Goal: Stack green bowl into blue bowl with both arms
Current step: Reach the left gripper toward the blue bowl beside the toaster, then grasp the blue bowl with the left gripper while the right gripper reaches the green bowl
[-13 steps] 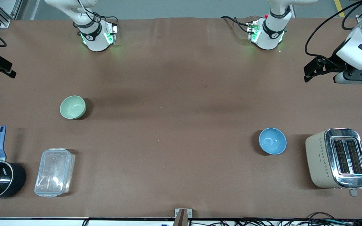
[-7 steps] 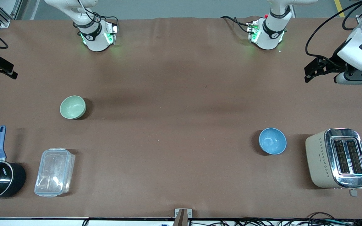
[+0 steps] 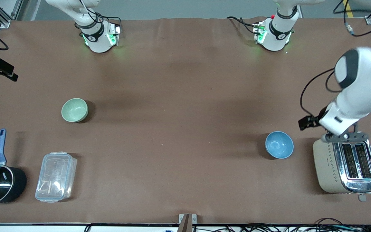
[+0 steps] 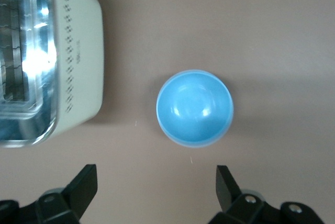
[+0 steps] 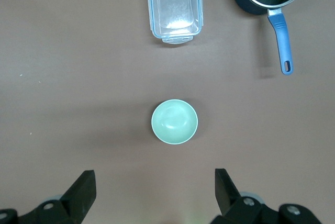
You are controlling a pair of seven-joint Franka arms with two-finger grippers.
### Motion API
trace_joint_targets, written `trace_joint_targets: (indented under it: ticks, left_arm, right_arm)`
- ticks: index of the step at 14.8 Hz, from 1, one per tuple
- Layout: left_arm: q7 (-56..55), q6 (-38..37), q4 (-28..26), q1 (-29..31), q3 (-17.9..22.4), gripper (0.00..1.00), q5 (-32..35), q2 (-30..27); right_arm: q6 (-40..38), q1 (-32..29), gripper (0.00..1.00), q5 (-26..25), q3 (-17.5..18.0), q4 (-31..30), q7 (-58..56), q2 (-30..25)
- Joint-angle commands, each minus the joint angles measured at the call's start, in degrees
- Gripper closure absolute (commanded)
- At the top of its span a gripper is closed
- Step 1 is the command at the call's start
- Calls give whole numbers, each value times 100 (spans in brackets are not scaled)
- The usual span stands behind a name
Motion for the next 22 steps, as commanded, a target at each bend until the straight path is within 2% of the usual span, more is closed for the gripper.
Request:
trace_joint_targets:
  ticks: [1,4,5,6,7,10,14,18,20,22]
  left_arm:
    - [9,904,-327,162,-23,0,272,434]
    - [-9,1529,-301,215,-32,0,396,1041]
    - [-44,1670,-292,215,-32,7,396,1182]
    - [-96,1741,-292,215,-32,15,396,1323]
    - [-106,1794,-275,215,-41,27,396,1481]
    - [-114,1987,-257,206,-41,58,388,1736]
    - [-123,2058,-144,180,-84,100,309,1930]
    - [-367,2049,366,-188,-479,100,-33,2115]
    - [-1244,1997,498,-556,-717,100,-26,2054]
    - [-2184,1997,586,-1231,-735,100,-26,2036]
  right_arm:
    - [418,32,1,-2,-330,-497,23,3]
    - [963,14,1,93,-568,-1261,-4,12]
    - [1313,6,1,225,-673,-1647,-65,12]
    - [1743,23,1,357,-814,-2051,-222,12]
    - [2139,14,1,419,-876,-2447,-450,21]
    - [3440,23,1,525,-938,-3467,-628,178]
    - [4093,-21,1,551,-1008,-3725,-961,758]
    - [4366,-100,2,718,-1105,-3751,-1014,1461]
    - [4550,-161,4,718,-1114,-3760,-1023,1786]
    - [4613,-170,6,823,-1114,-3812,-1128,1954]
